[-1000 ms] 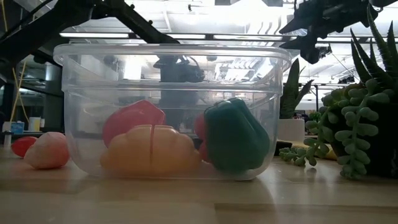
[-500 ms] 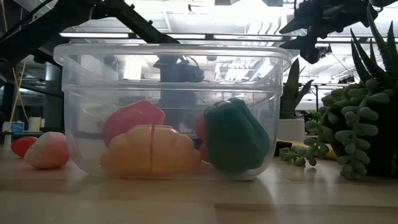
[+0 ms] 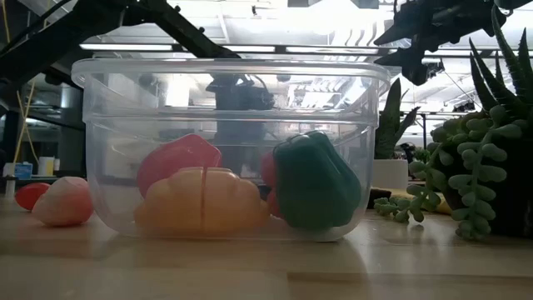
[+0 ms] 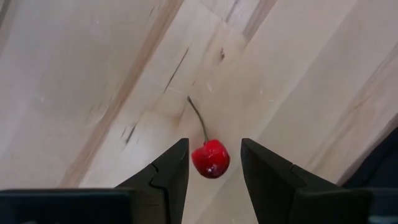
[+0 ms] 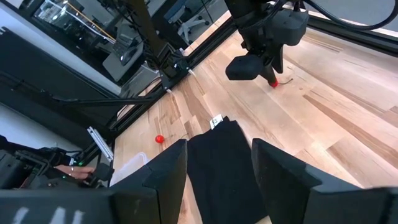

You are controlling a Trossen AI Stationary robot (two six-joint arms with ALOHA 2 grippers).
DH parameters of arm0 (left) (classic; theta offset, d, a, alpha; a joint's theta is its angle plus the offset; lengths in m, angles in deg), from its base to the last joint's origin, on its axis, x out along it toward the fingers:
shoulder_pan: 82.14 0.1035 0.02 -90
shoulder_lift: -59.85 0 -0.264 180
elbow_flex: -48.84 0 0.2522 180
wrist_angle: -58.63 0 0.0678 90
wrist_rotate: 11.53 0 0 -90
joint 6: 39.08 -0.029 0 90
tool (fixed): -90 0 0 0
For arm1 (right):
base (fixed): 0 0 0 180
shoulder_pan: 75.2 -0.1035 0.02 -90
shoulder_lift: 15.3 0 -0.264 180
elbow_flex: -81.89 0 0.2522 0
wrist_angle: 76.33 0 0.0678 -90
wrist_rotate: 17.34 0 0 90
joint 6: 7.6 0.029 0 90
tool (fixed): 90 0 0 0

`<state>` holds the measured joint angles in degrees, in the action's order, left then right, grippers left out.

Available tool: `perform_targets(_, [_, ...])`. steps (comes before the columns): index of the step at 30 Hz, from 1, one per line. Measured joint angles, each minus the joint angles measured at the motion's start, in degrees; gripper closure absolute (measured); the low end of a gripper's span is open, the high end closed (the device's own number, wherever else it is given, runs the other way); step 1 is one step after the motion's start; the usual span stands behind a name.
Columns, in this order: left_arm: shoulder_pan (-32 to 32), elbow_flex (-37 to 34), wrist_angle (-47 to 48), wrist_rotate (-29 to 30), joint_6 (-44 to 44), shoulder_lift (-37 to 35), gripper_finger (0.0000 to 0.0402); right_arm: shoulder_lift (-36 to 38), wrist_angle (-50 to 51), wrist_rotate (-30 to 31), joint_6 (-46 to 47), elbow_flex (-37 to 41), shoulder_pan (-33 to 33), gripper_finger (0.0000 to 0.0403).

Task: Pick and placing Produce into tupperware
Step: Put the top red cherry into the transparent bin

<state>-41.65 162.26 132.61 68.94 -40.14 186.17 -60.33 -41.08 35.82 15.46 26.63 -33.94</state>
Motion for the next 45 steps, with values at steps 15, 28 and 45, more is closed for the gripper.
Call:
perform_targets(15, [-0.41,0.01,0.88,1.91,0.85,1.4,0.0268,0.0,0.01,0.0,-0.21,0.0,-0.02,0.0231])
perform_targets(28, [-0.48,0.08,2.32,2.7,-0.02,3.1,0.0268,0.0,0.01,-0.01,-0.14,0.0,-0.04,0.0231])
perform_targets(45, [-0.37,0.06,2.34,2.67,0.03,3.1,0.027,0.02,-0.01,0.0,-0.12,0.0,-0.04,0.0231])
